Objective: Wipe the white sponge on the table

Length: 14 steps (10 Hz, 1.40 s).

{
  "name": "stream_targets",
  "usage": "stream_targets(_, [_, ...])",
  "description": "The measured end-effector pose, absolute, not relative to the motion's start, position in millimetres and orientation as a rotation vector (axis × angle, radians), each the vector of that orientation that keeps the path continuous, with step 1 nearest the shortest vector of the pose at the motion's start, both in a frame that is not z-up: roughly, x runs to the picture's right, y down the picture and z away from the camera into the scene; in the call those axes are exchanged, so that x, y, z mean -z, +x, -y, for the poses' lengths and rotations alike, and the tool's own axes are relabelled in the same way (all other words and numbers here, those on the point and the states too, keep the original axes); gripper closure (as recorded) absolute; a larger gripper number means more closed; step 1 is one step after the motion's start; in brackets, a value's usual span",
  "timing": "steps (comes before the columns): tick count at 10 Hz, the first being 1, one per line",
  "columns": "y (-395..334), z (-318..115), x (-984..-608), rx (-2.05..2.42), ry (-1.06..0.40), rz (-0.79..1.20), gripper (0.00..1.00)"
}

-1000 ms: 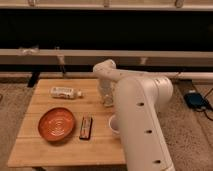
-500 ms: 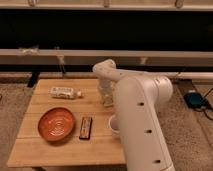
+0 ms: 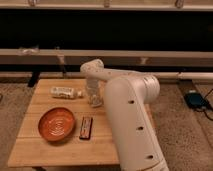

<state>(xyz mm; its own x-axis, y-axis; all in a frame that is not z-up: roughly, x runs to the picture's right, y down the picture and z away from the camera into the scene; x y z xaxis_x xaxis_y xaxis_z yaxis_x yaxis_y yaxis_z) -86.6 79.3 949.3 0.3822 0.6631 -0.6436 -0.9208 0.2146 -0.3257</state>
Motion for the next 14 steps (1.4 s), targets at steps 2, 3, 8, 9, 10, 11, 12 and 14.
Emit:
stream_targets(2, [-95.9, -87.0, -945.3, -1.118, -0.789, -0.386, 1.0])
stream_targets(3, [-97.5, -88.3, -944.2, -1.115, -0.795, -0.386, 1.0])
stream_targets(8, [-98.3, -100.3, -926.3, -1.11, -0.822, -0.397, 1.0])
stream_targets(9, [-93.9, -110.1, -911.3, -1.121, -0.827, -0.404, 1.0])
stream_targets(10, [-91.0, -121.0, -897.5, -1.13, -0.836, -0.41, 1.0])
stream_targets(11, [-91.1, -136.4, -877.9, -1.139, -0.85, -0.417, 1.0])
stream_targets(12, [-89.3, -144.7, -863.6, -1.151, -0.856, -0.421, 1.0])
stream_targets(14, [-73.4, -152.2, -845.3, -1.189, -0.856, -0.442, 1.0])
